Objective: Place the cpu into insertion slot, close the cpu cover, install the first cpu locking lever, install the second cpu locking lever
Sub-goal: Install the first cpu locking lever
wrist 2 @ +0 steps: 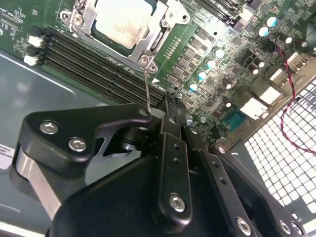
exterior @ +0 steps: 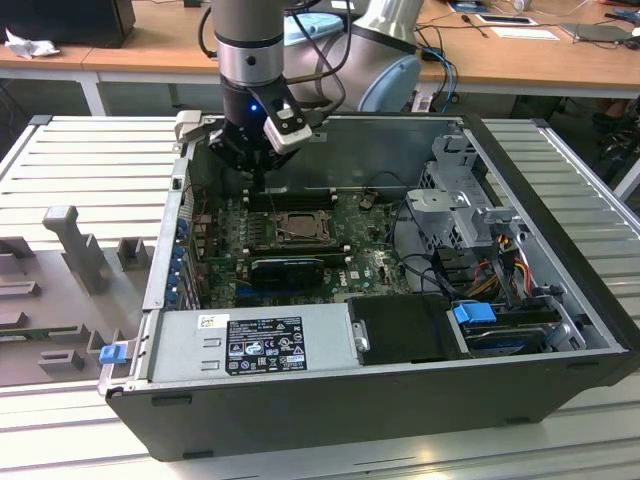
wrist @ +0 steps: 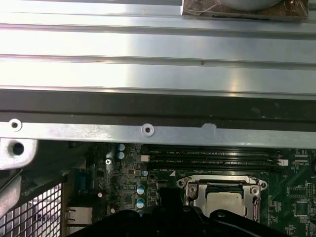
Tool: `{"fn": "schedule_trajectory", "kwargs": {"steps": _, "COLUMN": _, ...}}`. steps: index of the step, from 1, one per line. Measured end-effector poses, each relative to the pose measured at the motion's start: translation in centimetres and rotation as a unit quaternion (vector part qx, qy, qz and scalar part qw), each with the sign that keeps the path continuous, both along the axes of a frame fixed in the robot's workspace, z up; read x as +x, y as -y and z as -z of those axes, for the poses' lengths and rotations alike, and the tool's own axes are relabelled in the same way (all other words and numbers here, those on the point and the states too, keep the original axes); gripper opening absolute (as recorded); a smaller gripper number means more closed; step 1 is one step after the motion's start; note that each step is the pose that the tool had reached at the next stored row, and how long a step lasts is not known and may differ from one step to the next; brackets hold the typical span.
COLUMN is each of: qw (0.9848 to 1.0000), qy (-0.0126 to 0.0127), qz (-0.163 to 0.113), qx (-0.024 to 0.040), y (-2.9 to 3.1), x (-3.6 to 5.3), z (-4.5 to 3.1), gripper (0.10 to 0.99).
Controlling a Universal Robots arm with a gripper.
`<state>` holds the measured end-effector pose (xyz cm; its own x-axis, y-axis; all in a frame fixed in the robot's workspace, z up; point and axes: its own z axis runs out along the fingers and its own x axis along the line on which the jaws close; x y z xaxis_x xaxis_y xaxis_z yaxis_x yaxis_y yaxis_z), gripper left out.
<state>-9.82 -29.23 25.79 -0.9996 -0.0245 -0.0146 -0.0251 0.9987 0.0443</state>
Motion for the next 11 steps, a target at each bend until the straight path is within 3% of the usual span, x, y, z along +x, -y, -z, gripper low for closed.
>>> {"fn": "schedule_trajectory", "kwargs": {"steps": 11, "qw": 1.0, "qy": 0.0, "qz": 0.0, "qx": 0.0, "y": 0.0, "x": 0.61, "z": 0.0, "gripper": 0.106}}
